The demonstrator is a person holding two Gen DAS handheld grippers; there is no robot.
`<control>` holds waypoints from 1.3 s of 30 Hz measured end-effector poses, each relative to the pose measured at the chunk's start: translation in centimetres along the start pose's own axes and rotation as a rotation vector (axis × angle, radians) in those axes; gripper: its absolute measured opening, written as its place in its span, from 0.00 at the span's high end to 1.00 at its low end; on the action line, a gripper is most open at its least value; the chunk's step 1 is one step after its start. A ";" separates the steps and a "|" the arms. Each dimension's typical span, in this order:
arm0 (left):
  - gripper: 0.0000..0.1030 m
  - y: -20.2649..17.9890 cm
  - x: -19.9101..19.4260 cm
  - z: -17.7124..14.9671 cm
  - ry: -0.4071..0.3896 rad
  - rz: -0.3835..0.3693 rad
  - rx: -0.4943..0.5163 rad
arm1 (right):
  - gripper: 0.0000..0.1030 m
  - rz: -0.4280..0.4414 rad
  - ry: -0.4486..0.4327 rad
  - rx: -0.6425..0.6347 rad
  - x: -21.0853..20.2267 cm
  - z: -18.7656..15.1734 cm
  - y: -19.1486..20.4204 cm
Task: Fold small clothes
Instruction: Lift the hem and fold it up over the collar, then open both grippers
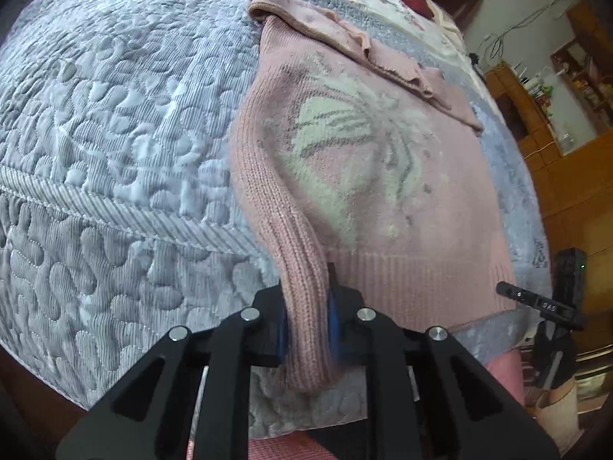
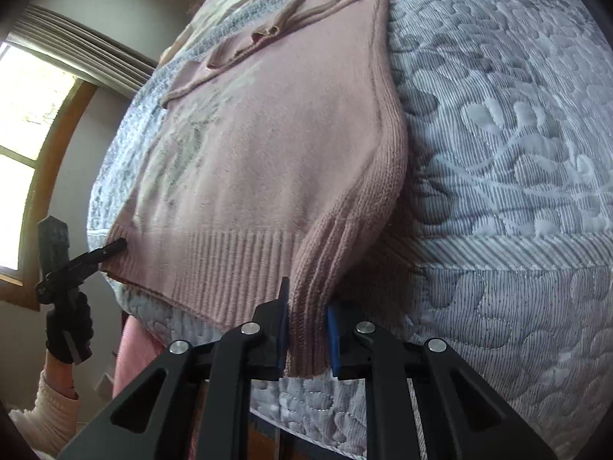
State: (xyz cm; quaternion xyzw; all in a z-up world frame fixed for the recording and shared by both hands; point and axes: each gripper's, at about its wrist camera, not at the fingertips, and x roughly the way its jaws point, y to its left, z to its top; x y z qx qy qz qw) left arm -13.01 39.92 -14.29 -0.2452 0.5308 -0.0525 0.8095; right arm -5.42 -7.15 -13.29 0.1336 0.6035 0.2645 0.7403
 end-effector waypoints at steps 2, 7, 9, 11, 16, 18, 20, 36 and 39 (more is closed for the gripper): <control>0.86 -0.7 -0.8 1.3 -0.033 -0.043 0.003 | 0.85 0.039 -0.027 -0.029 -1.4 1.0 0.6; 0.86 -2.3 -2.2 6.3 -0.125 -0.118 -0.003 | 0.85 0.137 -0.099 -0.014 -4.7 6.0 0.4; 0.86 -2.8 -2.0 8.8 -0.155 -0.124 0.002 | 0.85 0.145 -0.121 -0.010 -5.4 8.5 0.2; 0.86 -2.9 -1.4 11.1 -0.171 -0.112 0.003 | 0.85 0.119 -0.132 -0.015 -5.5 10.9 0.0; 0.86 -1.7 1.6 15.7 -0.173 -0.094 -0.042 | 0.85 0.097 -0.109 0.025 -3.5 15.9 -1.5; 0.86 -1.0 3.2 17.2 -0.156 -0.104 -0.075 | 0.85 0.101 -0.089 0.049 -2.0 17.6 -2.3; 0.86 -0.6 4.9 18.4 -0.138 -0.098 -0.090 | 0.85 0.091 -0.065 0.072 -0.5 19.0 -3.1; 0.73 4.2 9.4 22.2 -0.046 -0.229 -0.302 | 0.68 0.203 0.035 0.319 2.5 24.5 -8.9; 0.64 4.7 7.6 22.2 -0.073 -0.195 -0.285 | 0.52 0.201 -0.015 0.344 0.4 24.4 -9.8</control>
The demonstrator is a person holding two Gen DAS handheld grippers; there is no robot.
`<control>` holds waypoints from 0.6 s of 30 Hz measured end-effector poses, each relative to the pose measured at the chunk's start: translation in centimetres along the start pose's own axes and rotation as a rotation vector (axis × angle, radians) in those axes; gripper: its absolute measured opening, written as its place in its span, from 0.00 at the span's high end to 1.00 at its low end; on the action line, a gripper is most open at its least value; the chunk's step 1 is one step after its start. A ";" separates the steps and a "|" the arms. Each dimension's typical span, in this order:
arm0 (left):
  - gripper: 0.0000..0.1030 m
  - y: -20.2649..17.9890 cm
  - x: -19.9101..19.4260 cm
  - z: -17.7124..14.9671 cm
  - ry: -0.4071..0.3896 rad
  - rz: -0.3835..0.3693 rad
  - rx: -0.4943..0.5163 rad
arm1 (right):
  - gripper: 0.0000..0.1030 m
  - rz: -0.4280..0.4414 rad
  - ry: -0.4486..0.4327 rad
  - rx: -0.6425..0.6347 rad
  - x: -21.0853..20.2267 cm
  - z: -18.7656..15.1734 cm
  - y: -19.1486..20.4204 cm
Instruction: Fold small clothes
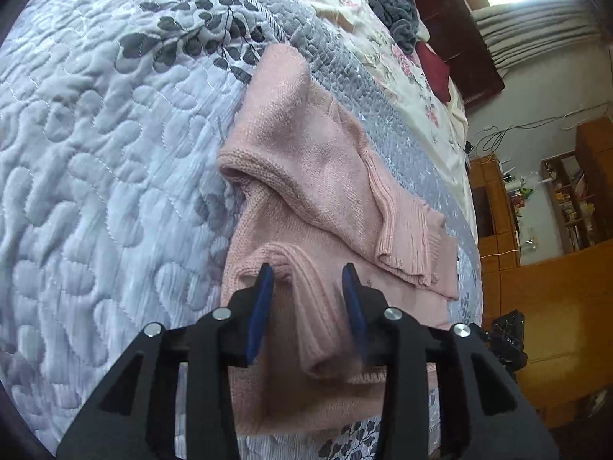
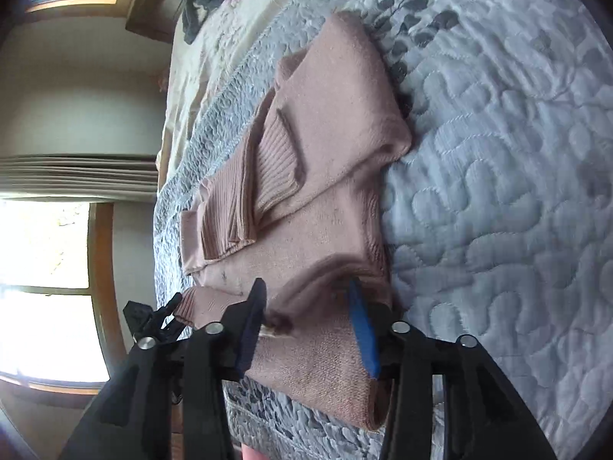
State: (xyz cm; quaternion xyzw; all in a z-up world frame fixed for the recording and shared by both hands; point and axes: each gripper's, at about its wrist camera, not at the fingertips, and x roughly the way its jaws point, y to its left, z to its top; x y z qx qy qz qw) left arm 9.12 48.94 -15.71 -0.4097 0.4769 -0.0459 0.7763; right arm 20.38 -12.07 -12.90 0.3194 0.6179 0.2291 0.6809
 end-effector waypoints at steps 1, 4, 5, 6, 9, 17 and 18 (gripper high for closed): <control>0.64 0.1 -0.7 0.1 -0.011 0.005 0.000 | 0.51 -0.036 -0.019 -0.022 -0.7 0.0 0.2; 0.60 -0.3 -2.3 0.3 -0.030 0.035 0.040 | 0.51 -0.115 -0.036 -0.101 -2.1 -0.3 1.3; 0.57 -0.7 -2.6 0.2 -0.032 0.051 0.068 | 0.51 -0.148 -0.044 -0.140 -2.4 -0.6 1.8; 0.56 -1.2 -2.8 0.1 -0.037 0.071 0.099 | 0.51 -0.174 -0.052 -0.178 -2.5 -0.7 2.4; 0.54 -2.6 -3.1 -0.1 -0.034 0.106 0.185 | 0.51 -0.199 -0.066 -0.281 -2.7 -1.6 4.1; 0.47 -5.1 -3.0 -3.3 -0.003 0.332 0.563 | 0.46 -0.312 -0.079 -0.456 -3.5 -4.1 4.5; 0.46 -5.2 -2.8 -3.8 0.005 0.351 0.604 | 0.46 -0.326 -0.068 -0.472 -3.2 -4.3 4.3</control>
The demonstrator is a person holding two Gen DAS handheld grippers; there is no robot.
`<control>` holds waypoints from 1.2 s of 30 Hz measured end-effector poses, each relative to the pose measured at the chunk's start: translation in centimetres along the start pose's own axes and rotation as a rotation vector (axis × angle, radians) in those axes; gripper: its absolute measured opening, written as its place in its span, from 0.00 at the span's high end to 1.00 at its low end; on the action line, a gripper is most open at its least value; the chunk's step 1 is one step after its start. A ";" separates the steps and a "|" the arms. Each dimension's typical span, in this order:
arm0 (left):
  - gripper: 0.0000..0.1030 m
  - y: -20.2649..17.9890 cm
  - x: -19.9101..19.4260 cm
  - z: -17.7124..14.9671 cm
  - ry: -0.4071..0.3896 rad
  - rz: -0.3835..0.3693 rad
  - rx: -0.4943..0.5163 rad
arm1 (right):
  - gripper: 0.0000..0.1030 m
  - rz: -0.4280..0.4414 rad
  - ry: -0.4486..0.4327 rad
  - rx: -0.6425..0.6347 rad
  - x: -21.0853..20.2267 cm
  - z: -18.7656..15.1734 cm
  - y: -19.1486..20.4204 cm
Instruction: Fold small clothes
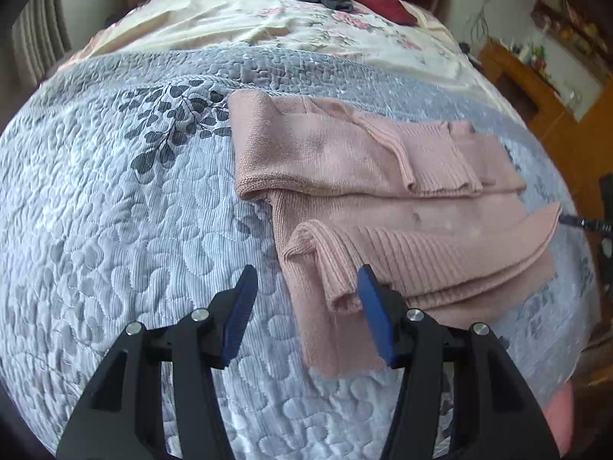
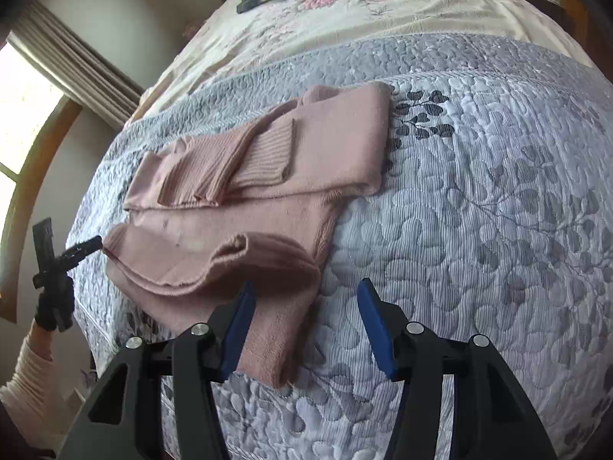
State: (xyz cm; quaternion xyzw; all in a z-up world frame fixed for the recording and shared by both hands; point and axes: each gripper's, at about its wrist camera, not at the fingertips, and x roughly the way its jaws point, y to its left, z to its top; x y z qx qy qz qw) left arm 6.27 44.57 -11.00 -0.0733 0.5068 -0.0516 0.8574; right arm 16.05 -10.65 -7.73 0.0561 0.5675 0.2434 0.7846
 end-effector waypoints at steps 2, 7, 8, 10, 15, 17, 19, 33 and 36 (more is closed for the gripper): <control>0.45 -0.5 0.1 -0.6 0.010 0.019 0.058 | 0.45 -0.012 0.016 -0.030 0.7 -0.4 0.2; 0.45 -0.4 1.2 -1.0 0.014 -0.001 0.114 | 0.43 -0.001 0.028 -0.068 3.0 -0.3 1.1; 0.45 -0.2 1.3 -0.9 0.008 -0.022 0.104 | 0.43 0.003 0.025 -0.079 3.4 -0.1 1.4; 0.45 0.1 1.7 -0.2 0.002 -0.056 0.071 | 0.43 -0.001 0.023 -0.091 4.3 0.6 2.0; 0.45 -0.5 3.2 3.1 -0.032 -0.059 0.028 | 0.43 -0.009 -0.003 -0.027 6.3 3.6 2.3; 0.45 0.0 4.0 4.6 -0.033 -0.051 -0.037 | 0.43 -0.031 -0.018 0.003 6.6 4.6 1.9; 0.45 0.7 4.0 5.5 -0.049 -0.061 -0.087 | 0.43 -0.025 -0.023 0.024 6.6 5.1 1.4; 0.36 -0.2 4.1 5.6 -0.087 -0.159 -0.063 | 0.36 0.006 0.027 -0.049 7.9 4.9 2.1; 0.36 0.0 3.1 5.7 -0.144 -0.238 -0.109 | 0.36 -0.026 0.038 -0.079 8.9 4.9 2.5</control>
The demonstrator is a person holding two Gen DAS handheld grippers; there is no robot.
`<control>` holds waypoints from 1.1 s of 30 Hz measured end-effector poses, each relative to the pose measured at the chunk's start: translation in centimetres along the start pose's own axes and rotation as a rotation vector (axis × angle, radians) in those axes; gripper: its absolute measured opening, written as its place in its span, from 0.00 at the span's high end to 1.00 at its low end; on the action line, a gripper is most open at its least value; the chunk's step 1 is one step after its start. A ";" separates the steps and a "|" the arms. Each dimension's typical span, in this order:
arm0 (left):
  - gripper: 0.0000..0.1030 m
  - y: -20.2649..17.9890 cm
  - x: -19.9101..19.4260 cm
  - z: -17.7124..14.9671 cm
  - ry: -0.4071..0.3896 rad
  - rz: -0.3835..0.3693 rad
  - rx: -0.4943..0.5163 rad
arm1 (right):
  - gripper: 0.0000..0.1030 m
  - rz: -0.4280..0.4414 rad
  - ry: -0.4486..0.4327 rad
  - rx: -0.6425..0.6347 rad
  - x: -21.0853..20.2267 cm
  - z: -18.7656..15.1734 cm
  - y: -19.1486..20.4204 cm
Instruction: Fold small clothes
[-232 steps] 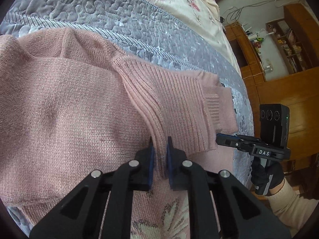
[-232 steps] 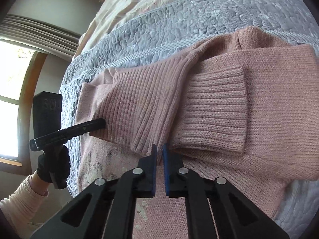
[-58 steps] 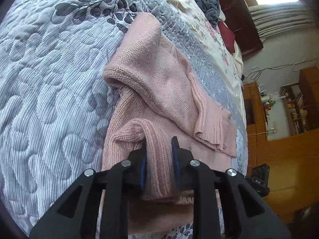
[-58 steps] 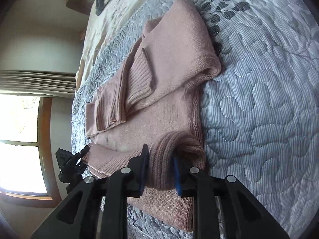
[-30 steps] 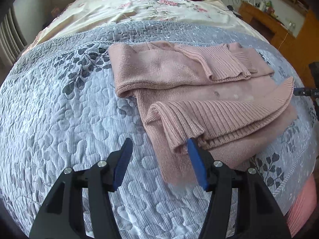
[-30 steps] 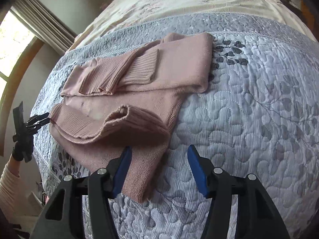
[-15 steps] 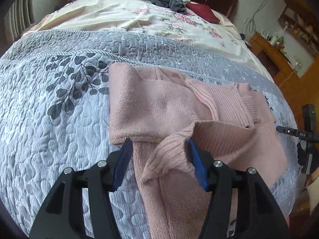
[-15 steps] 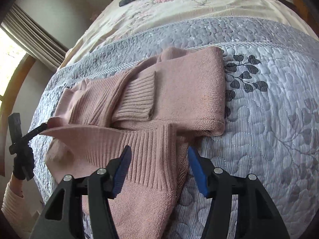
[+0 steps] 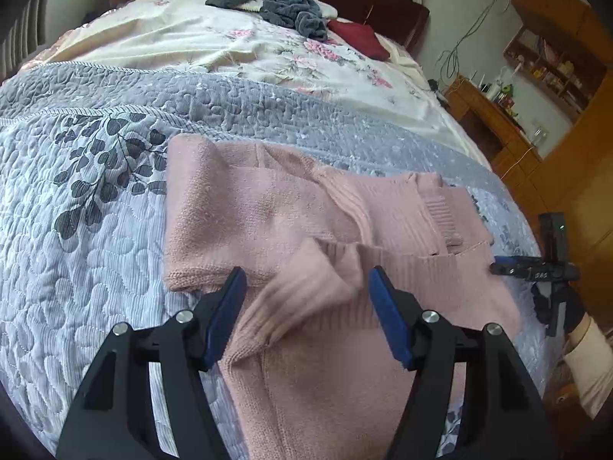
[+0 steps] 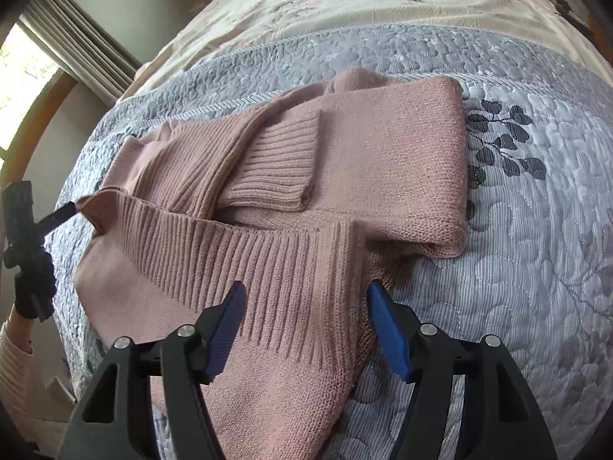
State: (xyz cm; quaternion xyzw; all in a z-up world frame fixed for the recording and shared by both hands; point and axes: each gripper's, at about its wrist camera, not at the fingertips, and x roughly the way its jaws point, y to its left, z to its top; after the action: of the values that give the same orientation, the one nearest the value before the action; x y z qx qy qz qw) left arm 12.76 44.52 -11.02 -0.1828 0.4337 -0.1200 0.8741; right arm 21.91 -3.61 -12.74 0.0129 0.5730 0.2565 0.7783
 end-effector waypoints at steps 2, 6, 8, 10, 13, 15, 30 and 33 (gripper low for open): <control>0.36 0.0 -1.0 0.2 -0.034 -0.034 -0.014 | 0.35 -0.003 -0.002 -0.009 0.0 0.0 0.1; 0.34 -0.2 -1.9 0.1 -0.045 -0.026 0.009 | 0.35 0.002 -0.017 -0.043 -0.6 -0.1 0.5; 0.34 -0.2 -0.9 0.0 -0.005 0.009 0.038 | 0.35 -0.012 -0.016 -0.055 -0.5 -0.1 0.7; 0.34 -0.3 0.6 -0.4 0.042 0.047 0.071 | 0.35 -0.059 -0.009 -0.071 -0.1 0.1 0.8; 0.34 -0.3 2.8 -1.1 0.095 0.096 0.111 | 0.35 -0.065 0.008 -0.071 0.6 0.4 0.7; 0.34 -0.3 4.3 -1.4 0.126 0.120 0.123 | 0.36 -0.072 0.014 -0.086 1.0 0.4 0.8; 0.88 -3.7 0.8 -3.0 0.056 0.160 0.220 | 0.91 -0.015 -0.109 -0.152 -5.0 -2.3 3.2; 0.88 -5.3 -1.4 -2.9 -0.007 0.167 0.253 | 0.91 -0.006 -0.155 -0.144 -7.3 -2.3 3.5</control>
State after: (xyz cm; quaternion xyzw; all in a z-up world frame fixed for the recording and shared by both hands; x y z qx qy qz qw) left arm 9.33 39.58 -9.43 -0.0347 0.4257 -0.0998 0.8987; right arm 16.90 -4.19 -5.99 -0.0250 0.4911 0.2933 0.8198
